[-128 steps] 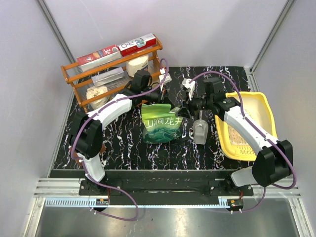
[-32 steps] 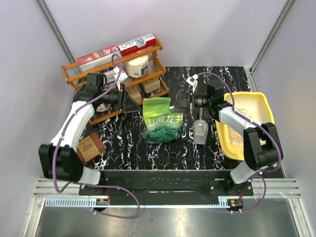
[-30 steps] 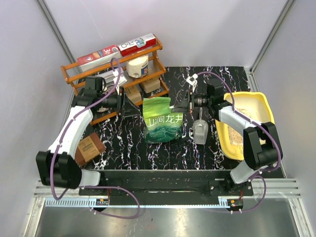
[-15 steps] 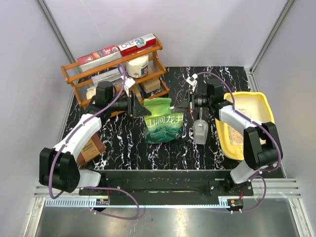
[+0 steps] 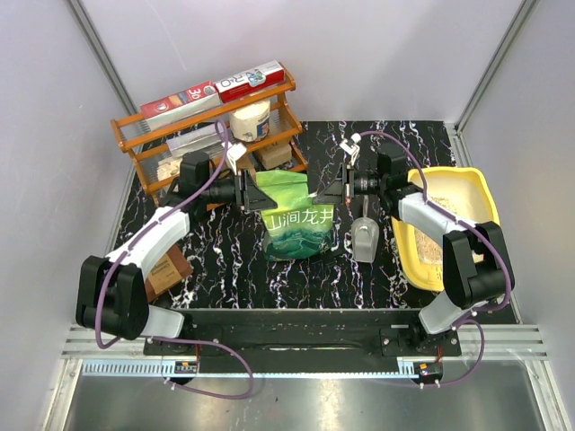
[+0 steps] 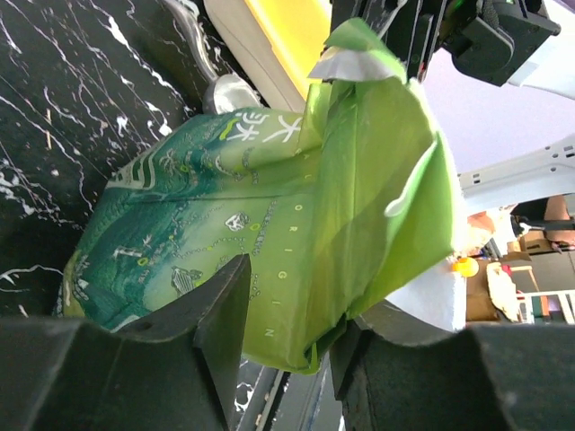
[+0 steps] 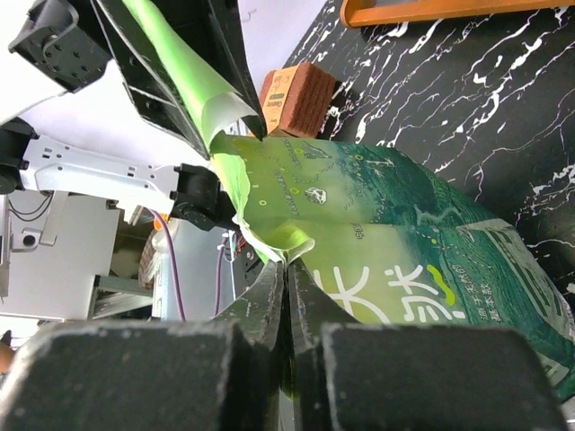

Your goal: Fill the litter box with clean litter

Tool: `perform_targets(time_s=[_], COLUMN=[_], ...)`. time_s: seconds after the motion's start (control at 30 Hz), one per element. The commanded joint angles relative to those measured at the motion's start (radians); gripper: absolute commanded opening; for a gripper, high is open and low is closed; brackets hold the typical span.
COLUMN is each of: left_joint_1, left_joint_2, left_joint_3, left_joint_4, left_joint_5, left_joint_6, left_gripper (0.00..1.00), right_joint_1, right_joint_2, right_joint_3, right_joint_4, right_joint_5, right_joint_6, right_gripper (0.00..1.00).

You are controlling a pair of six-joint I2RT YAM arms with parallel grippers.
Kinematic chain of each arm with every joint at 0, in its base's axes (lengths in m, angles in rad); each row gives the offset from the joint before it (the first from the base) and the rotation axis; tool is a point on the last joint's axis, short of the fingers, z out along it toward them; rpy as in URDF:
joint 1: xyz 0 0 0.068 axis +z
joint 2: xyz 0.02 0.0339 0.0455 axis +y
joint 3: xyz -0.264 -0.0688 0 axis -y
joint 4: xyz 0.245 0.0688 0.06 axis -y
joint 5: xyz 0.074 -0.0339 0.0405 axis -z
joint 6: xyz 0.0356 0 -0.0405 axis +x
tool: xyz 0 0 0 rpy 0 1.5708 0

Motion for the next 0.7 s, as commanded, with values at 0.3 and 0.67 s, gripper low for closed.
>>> perform_targets(time_s=[0.3, 0.67], left_joint_1=[0.029, 0.095], left_joint_2=[0.049, 0.135], left_joint_3=[0.019, 0.121], left_joint_4=[-0.028, -0.256], left_joint_5=[0.158, 0.249], left_joint_6=[-0.013, 0.046], left_gripper=[0.00, 0.00], right_joint_1=[-0.026, -0.083], right_joint_2=[0.022, 0.306], right_joint_3=[0.034, 0.113], right_joint_4=[0.264, 1.317], right_joint_5=[-0.230, -0.453], right_joint_6=[0.311, 1.527], right_gripper=[0.00, 0.00])
